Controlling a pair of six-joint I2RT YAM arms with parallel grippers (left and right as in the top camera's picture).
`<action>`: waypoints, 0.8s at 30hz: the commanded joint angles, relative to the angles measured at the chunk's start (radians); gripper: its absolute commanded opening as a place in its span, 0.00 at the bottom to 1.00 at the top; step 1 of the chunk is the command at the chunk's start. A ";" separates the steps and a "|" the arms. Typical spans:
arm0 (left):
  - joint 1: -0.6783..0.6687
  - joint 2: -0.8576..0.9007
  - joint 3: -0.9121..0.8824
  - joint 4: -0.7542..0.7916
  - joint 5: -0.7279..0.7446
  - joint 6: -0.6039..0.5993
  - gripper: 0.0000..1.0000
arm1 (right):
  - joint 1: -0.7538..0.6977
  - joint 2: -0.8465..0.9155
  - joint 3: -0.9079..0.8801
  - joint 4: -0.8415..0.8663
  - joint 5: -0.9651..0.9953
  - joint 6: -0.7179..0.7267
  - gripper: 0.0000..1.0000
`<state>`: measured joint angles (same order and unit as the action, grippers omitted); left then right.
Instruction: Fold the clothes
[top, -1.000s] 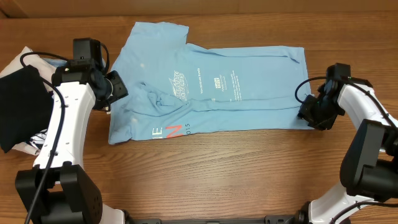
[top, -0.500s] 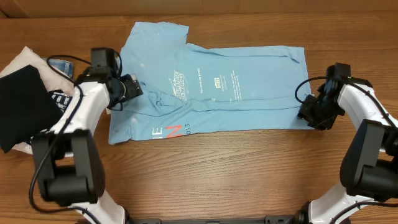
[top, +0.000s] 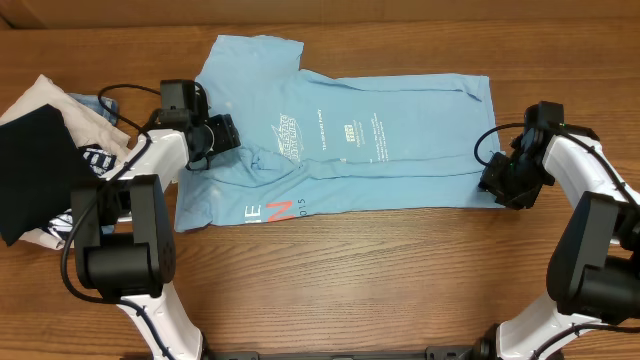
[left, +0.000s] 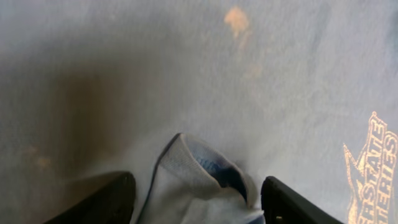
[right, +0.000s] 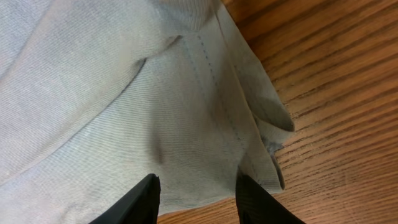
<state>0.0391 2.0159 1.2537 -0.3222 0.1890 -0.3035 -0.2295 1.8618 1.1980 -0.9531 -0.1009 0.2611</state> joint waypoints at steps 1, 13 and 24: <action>-0.012 0.057 -0.007 -0.005 0.048 0.012 0.62 | 0.000 0.005 -0.002 0.005 -0.006 0.001 0.43; 0.002 0.041 0.061 -0.059 0.065 0.012 0.50 | -0.001 0.005 -0.002 0.004 -0.006 0.001 0.43; -0.001 0.041 0.187 -0.175 -0.065 0.012 0.52 | -0.001 0.005 -0.002 0.004 -0.006 0.001 0.43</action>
<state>0.0391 2.0407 1.4002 -0.5014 0.1566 -0.2955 -0.2291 1.8618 1.1980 -0.9535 -0.1009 0.2611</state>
